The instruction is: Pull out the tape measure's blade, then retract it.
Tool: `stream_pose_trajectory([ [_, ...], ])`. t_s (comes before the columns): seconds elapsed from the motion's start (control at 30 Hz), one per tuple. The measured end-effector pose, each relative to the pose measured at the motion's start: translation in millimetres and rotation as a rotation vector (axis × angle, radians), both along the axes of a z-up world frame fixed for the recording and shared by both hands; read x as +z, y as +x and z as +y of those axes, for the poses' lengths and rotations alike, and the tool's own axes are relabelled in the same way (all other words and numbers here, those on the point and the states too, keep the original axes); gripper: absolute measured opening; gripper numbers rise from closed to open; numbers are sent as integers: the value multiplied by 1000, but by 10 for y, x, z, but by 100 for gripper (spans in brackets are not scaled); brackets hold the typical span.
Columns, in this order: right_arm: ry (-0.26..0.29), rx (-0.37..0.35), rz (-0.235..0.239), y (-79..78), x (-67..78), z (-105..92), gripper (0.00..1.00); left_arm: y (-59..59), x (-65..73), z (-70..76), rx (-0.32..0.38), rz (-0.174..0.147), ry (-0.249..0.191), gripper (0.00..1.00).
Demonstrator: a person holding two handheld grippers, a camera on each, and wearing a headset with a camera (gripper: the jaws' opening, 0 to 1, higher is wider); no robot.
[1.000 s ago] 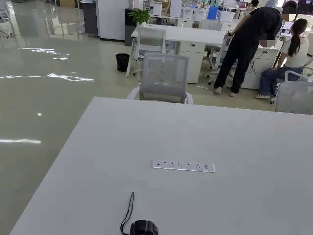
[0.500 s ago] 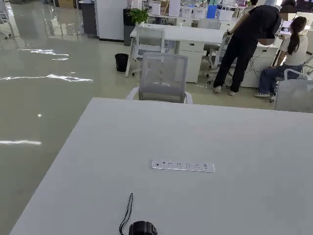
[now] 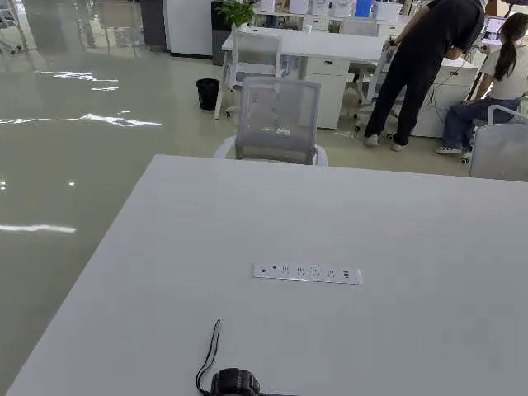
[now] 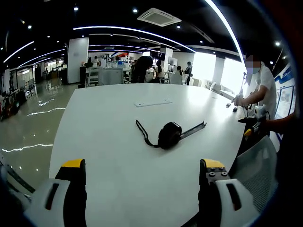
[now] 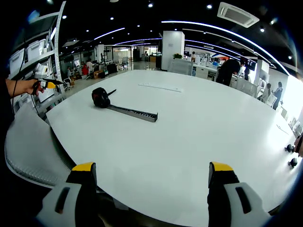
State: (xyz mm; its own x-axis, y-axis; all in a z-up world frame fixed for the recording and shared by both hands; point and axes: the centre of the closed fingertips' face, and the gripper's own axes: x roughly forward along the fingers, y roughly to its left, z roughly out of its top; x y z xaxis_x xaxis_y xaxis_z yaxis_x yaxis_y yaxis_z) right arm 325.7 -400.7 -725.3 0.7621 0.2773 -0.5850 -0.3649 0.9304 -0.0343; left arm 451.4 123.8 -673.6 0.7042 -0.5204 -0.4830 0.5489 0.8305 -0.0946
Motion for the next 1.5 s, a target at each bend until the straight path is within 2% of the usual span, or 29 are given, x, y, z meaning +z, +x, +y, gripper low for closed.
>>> stream_pose_trajectory([
  [0.17, 22, 25, 0, 115, -19, 84, 98, 53, -49, -254, -29, 8, 0, 99],
  [0.23, 12, 40, -8, 172, -11, 151, 97, 73, -105, -395, -43, 21, 11, 99],
  [0.37, 12, 51, -6, 274, -59, 202, 98, 92, -124, -646, -58, 39, 13, 99],
  [0.4, 8, 55, -4, 307, -76, 212, 97, 80, -154, -732, -79, 47, 33, 99],
  [0.47, 10, 69, 0, 349, -89, 248, 97, 106, -165, -818, -98, 21, 78, 99],
  [0.57, -4, 110, 3, 432, -111, 325, 97, 125, -169, -996, -110, 43, 70, 99],
  [0.7, -14, 141, 4, 542, -135, 382, 96, 184, -182, -1114, -99, 52, 81, 99],
  [0.8, -20, 156, 4, 637, -162, 400, 95, 242, -211, -1174, -91, 40, 119, 99],
  [0.97, -22, 178, 11, 795, -177, 446, 94, 298, -271, -1329, -99, 53, 112, 99],
  [1.07, -29, 194, 18, 878, -210, 466, 93, 325, -279, -1410, -88, 68, 67, 99],
  [1.17, -36, 208, 19, 972, -233, 482, 91, 359, -299, -1455, -69, 76, 59, 99],
  [1.3, -51, 244, 21, 1086, -288, 506, 87, 408, -300, -1507, -43, 67, 70, 99],
  [1.33, -54, 246, 17, 1123, -305, 492, 86, 429, -295, -1511, -29, 60, 77, 99],
  [1.4, -43, 236, 39, 1153, -325, 483, 84, 464, -275, -1523, -1, 46, 80, 99],
  [1.5, -36, 231, 38, 1212, -336, 483, 83, 507, -276, -1558, 15, 42, 73, 99],
])
